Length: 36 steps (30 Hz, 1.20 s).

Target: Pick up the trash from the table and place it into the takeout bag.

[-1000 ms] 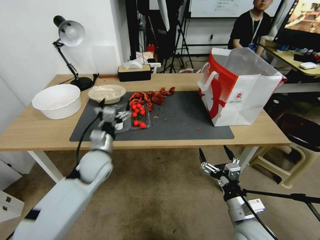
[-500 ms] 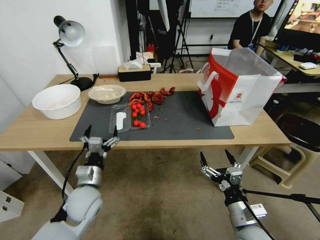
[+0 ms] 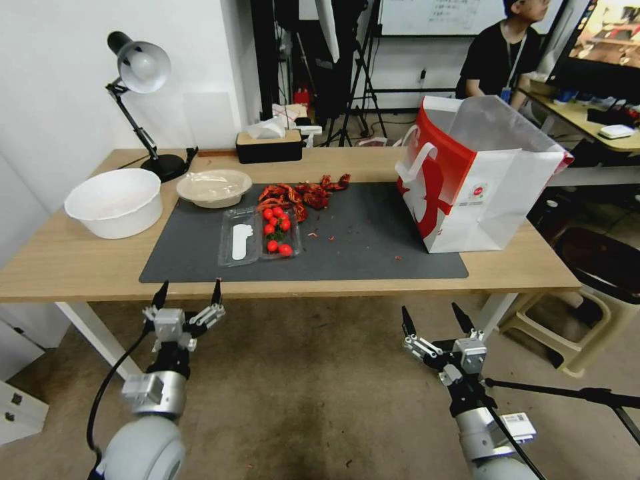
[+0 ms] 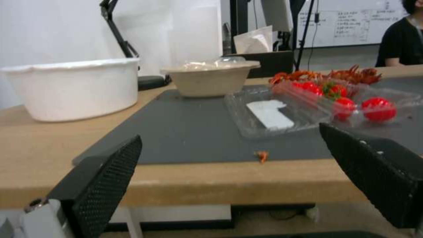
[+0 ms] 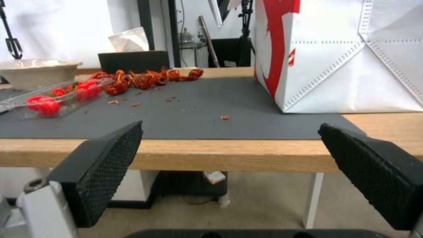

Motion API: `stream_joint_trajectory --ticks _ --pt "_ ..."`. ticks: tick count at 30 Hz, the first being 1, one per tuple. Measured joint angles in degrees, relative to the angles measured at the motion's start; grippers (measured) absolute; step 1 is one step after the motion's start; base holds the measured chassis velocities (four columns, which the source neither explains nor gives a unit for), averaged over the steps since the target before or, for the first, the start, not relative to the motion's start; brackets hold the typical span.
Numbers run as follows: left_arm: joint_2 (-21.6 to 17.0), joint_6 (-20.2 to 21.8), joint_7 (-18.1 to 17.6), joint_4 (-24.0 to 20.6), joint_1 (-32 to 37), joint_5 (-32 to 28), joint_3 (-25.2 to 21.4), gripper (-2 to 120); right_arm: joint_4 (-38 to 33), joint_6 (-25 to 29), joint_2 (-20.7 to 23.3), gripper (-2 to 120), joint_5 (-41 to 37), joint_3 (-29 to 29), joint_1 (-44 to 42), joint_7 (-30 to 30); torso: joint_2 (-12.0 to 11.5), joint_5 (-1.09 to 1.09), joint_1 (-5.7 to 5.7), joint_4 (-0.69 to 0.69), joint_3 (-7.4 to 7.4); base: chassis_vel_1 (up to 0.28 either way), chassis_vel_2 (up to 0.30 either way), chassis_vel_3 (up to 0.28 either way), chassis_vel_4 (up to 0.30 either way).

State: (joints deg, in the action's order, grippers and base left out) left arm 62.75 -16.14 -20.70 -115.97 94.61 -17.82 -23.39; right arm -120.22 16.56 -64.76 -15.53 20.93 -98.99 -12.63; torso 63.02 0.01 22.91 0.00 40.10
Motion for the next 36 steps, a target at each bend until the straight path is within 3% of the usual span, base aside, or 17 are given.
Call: stream_joint_trajectory --ticks 25,31,33,35,36 --pt "1.62 -0.83 0.75 1.62 -1.18 0.56 1.39 100 0.25 -0.56 0.09 100 -0.03 -0.55 1.3 -0.12 0.0 -0.02 0.01 0.0 0.0 0.0 0.0 0.0 0.0" --pt "-1.94 0.82 2.33 2.24 -5.9 -1.47 1.89 100 0.42 -0.74 0.35 100 -0.19 -0.47 1.55 -0.1 0.0 -0.02 0.0 0.03 0.0 0.0 0.0 0.0 0.0" --pt "-3.83 1.3 3.68 2.65 -7.94 -2.44 1.66 100 0.5 -0.74 0.33 100 -0.18 -0.63 1.67 -0.1 0.0 0.0 0.01 -0.04 0.01 0.0 0.0 0.0 0.0" --pt "-9.51 4.71 5.01 2.85 -12.63 -11.55 1.28 100 0.8 -0.88 0.36 100 -0.11 -1.33 2.41 -0.09 0.0 0.02 0.01 0.01 0.01 0.0 0.0 0.0 0.0" --pt "-11.93 8.42 3.22 2.15 -15.92 -20.89 2.14 100 0.91 -0.88 0.29 100 0.02 -1.44 2.38 -0.07 0.0 -0.02 0.01 0.02 0.01 0.0 0.0 0.0 0.0"
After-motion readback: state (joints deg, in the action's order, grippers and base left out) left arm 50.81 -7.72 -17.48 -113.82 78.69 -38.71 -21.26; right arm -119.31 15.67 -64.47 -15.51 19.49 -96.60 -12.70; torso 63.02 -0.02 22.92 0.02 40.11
